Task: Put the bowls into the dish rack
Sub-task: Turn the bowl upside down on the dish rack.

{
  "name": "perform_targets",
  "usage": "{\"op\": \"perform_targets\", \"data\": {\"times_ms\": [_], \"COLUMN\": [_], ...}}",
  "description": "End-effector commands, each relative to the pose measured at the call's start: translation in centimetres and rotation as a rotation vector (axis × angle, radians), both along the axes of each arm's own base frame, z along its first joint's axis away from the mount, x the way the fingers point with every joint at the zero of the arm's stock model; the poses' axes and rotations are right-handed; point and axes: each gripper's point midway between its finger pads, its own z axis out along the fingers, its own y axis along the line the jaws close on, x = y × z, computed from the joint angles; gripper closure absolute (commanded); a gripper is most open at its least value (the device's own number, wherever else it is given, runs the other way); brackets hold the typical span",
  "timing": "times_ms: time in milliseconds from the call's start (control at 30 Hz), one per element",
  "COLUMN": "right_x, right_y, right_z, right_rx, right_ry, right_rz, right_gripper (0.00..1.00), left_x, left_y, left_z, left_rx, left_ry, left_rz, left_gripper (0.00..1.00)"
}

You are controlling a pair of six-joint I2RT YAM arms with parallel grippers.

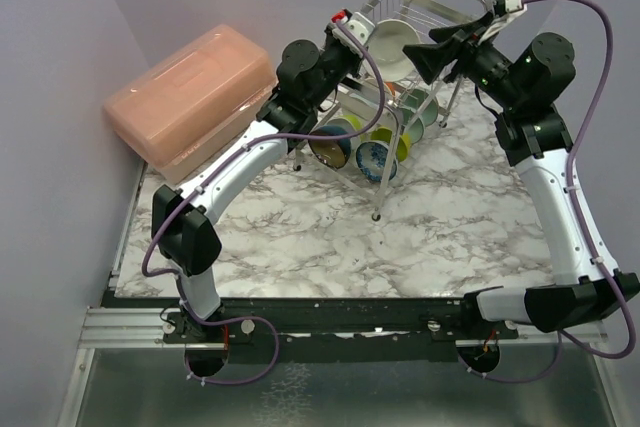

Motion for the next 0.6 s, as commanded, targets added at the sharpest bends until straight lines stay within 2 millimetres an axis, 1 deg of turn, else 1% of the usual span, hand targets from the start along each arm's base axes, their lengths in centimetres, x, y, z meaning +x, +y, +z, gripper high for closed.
{"op": "perform_targets", "data": {"times_ms": [0,167,333,433,567], "right_x": [0.4,0.1,0.1,0.2,0.3], "right_y": [-0.5,0.3,1.1,1.3,1.1], "right_z": [-0.4,-0.1,0.1,0.2,0.6], "right_rx": [0.07,0.136,0.181,0.195,0.222], "right_ry": [0.072,0.134,0.186,0.204,0.215], "right_rz": [-0.041,0.013,0.066,0.076,0.065], "right_gripper": [0.27,0.27,0.3,0.34,0.35], "left_x": [-0.8,-1.1,-1.5,-1.7,-1.8], "left_y": [1.7,1.6,1.3,0.8,0.7], "left_z": [5.3,5.9,6.3,5.8,5.3], "left_rx": [-0.046,0.064,0.183,0.247,0.31], "left_ry": [-0.226,-0.359,-0.497,-0.552,-0.6], "left_rz": [0.065,0.088,0.106,0.103,0.114], "left_gripper": [1.0,1.0,1.0,1.0,1.0]}}
